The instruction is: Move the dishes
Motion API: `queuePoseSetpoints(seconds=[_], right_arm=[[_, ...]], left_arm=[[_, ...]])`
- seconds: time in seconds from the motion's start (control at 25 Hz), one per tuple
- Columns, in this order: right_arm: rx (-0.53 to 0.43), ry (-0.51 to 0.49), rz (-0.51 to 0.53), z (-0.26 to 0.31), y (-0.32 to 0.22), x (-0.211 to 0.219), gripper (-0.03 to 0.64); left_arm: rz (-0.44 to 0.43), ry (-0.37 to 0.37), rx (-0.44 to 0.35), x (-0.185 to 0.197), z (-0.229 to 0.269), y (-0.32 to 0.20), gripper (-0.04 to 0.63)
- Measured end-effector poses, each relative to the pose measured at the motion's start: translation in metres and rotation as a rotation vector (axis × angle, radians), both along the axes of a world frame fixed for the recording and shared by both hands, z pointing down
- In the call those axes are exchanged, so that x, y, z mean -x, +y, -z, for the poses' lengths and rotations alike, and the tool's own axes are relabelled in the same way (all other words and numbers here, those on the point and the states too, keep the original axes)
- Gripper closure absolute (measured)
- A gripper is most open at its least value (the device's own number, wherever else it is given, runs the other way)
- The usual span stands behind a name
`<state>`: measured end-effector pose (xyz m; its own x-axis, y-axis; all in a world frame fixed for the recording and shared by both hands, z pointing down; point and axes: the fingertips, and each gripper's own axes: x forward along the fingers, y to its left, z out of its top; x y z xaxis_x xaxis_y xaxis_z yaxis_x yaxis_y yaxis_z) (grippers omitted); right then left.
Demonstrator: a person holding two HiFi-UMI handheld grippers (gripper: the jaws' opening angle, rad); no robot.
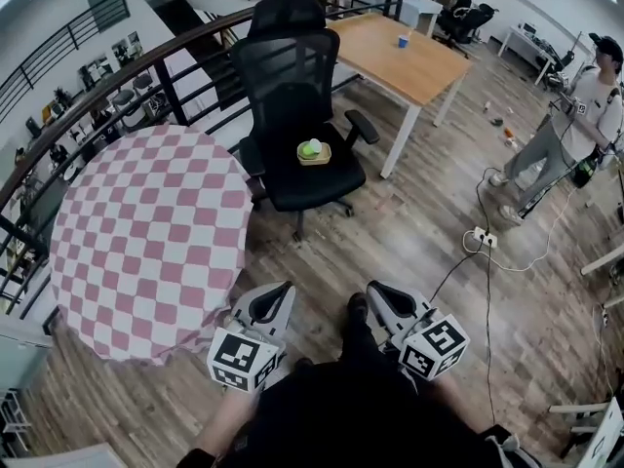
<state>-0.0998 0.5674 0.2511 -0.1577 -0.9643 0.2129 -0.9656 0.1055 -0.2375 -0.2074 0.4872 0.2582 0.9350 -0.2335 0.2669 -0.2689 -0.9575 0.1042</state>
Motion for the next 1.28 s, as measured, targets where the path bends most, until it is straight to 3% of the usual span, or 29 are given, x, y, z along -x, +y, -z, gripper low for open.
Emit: queuePoseSetpoints(seconds=[0.2,0.52,0.72,0.96,1.16,1.28], right_arm=[[0.008,-0.024,0.047,-0.009,-0.038,-0.03,0.595],[0.04,-0.031,0.134,-0.014,-0.093,-0.146,0.595],[0.061,0.004,0.198,-0.016,-0.125,-0.196,0.595],[0.072,-0.003,0.256,-0.025,-0.171,-0.2,0.595],[0.1,0.02,0.325,-0.041,-0.242,-0.198,0.595],[0.092,0.028,0.313,-0.034,-0.299,-0.179,0.595]], left_arm=[[0.041,-0.015,-0.025,-0.025,-0.001,-0.035,0.595],[0.176,-0.045,-0.027,-0.112,0.009,-0.128,0.595],[0.213,-0.035,0.023,-0.157,0.002,-0.144,0.595],[0.207,-0.04,0.087,-0.185,-0.018,-0.176,0.595],[0.237,-0.063,0.026,-0.193,-0.029,-0.243,0.595],[0.226,-0.034,0.0,-0.181,-0.03,-0.293,0.595]])
